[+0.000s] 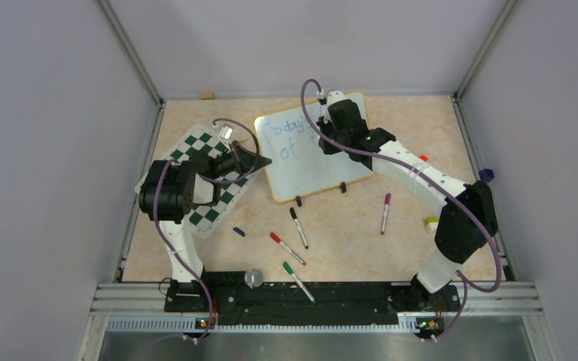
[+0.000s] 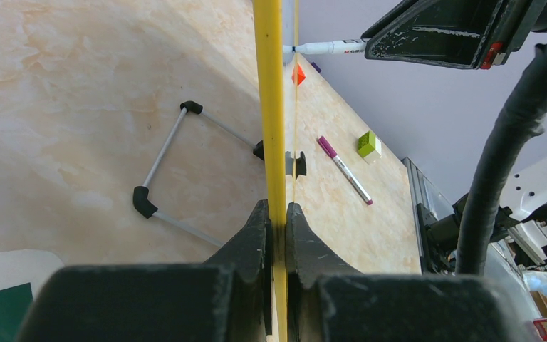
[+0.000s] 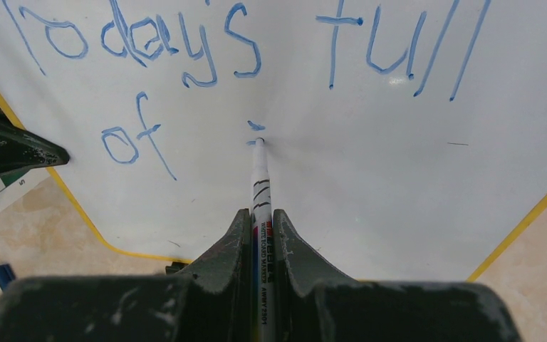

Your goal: Write a sentence on the whiteboard

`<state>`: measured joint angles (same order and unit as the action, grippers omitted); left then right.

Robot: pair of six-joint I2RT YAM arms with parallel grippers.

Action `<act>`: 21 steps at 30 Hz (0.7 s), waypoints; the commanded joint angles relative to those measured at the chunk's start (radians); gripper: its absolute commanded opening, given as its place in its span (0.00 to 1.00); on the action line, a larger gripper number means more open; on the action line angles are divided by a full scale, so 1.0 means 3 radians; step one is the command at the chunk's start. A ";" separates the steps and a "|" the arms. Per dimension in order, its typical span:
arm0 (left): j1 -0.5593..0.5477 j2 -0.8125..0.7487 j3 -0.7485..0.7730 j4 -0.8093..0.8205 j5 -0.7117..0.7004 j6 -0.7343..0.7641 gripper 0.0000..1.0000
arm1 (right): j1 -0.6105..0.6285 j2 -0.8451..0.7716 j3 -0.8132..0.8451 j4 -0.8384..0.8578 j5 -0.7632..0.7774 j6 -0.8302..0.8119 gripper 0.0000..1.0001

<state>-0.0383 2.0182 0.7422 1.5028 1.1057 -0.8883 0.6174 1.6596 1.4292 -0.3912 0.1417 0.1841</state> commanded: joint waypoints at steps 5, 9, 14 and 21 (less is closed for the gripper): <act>0.0020 -0.0106 -0.0016 0.0389 0.0051 0.0284 0.00 | -0.0033 -0.0022 0.0019 0.0052 0.0121 -0.0010 0.00; 0.0020 -0.0106 -0.0019 0.0388 0.0052 0.0283 0.00 | -0.0033 -0.0079 -0.0085 0.0059 0.0088 0.0016 0.00; 0.0019 -0.0112 -0.0019 0.0390 0.0052 0.0285 0.00 | -0.0033 -0.0140 -0.0212 0.0058 0.0048 0.0016 0.00; 0.0016 -0.0115 -0.0024 0.0390 0.0050 0.0289 0.00 | -0.0027 -0.0181 -0.0334 0.0082 -0.0013 0.0048 0.00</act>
<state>-0.0383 2.0182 0.7422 1.5028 1.1061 -0.8886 0.6174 1.6302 1.3521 -0.3862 0.1333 0.1875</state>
